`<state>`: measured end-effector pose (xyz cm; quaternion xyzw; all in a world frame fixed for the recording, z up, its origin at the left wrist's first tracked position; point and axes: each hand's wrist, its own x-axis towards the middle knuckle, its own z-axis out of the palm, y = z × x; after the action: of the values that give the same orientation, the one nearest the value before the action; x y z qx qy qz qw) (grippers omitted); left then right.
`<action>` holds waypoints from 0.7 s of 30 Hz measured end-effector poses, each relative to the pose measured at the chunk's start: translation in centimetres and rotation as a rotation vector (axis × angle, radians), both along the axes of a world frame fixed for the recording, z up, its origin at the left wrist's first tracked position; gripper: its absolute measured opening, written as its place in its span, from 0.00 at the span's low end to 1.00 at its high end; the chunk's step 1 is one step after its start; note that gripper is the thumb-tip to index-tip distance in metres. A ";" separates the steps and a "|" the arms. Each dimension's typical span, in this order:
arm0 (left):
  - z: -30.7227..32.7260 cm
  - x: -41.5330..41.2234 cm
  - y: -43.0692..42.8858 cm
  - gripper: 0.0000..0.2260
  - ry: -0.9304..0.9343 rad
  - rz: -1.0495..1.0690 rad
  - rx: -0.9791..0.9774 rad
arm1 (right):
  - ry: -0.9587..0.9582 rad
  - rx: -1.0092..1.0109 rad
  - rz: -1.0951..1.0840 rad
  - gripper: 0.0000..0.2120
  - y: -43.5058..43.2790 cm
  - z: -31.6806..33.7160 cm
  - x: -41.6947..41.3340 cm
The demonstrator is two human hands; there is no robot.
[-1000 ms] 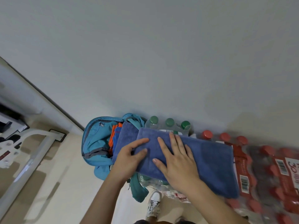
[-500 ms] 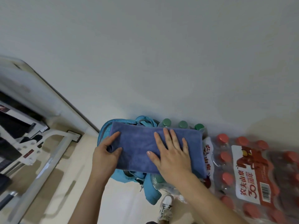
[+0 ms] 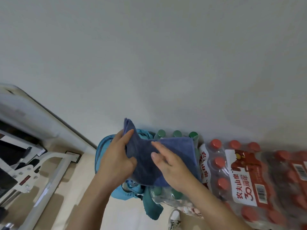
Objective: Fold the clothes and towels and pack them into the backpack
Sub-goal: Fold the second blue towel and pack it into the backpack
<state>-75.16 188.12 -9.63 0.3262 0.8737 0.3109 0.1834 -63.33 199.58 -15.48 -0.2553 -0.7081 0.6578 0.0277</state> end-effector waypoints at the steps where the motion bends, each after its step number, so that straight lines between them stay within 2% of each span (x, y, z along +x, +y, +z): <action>1: 0.0 0.9 1.0 0.35 0.021 -0.059 -0.010 | 0.074 -0.254 -0.050 0.16 0.1 1.3 0.4; 2: -0.1 2.0 2.1 0.35 0.009 -0.132 -0.005 | 0.126 -0.395 -0.079 0.15 0.1 2.0 0.8; 3: -0.3 3.2 3.1 0.35 -0.015 -0.218 0.018 | 0.170 -0.447 -0.104 0.15 0.2 2.2 1.1; 5: -1.2 4.7 4.4 0.36 -0.106 -0.352 0.071 | 0.213 -0.474 -0.172 0.17 0.4 2.1 1.4; 7: -2.2 4.5 4.4 0.39 -0.336 -0.375 0.080 | 0.217 -0.468 -0.224 0.21 0.7 1.4 1.8; 9: -2.7 3.4 3.7 0.40 -0.536 -0.359 0.071 | 0.198 -0.417 -0.229 0.19 1.0 0.4 2.3; 10: -2.6 3.0 3.4 0.40 -0.551 -0.367 0.049 | 0.180 -0.367 -0.217 0.18 1.0 -0.1 2.5; 13: -2.1 2.8 3.7 0.38 -0.473 -0.437 0.049 | 0.125 -0.189 -0.233 0.24 0.8 -0.9 2.8; 14: -1.7 2.7 4.2 0.38 -0.396 -0.471 0.066 | 0.117 -0.132 -0.238 0.24 0.6 -0.9 2.8; 15: -1.3 2.3 4.8 0.38 -0.214 -0.539 0.061 | 0.117 -0.070 -0.233 0.23 0.5 -0.8 2.7; 18: -0.4 0.4 7.2 0.34 0.552 -0.882 -0.096 | 0.055 0.144 -0.214 0.19 0.1 -0.2 2.9; 19: -0.1 0.1 8.2 0.28 0.703 -0.986 -0.131 | 0.038 0.205 -0.218 0.16 0.0 -0.3 3.1; 21: 0.6 0.1 9.8 0.14 0.826 -1.153 -0.268 | 0.023 0.310 -0.217 0.14 -0.2 -0.2 3.6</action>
<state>-75.11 197.87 -9.07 0.8010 0.5911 -0.0941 0.0113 -59.74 199.38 -15.65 -0.3151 -0.7690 0.5367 0.1459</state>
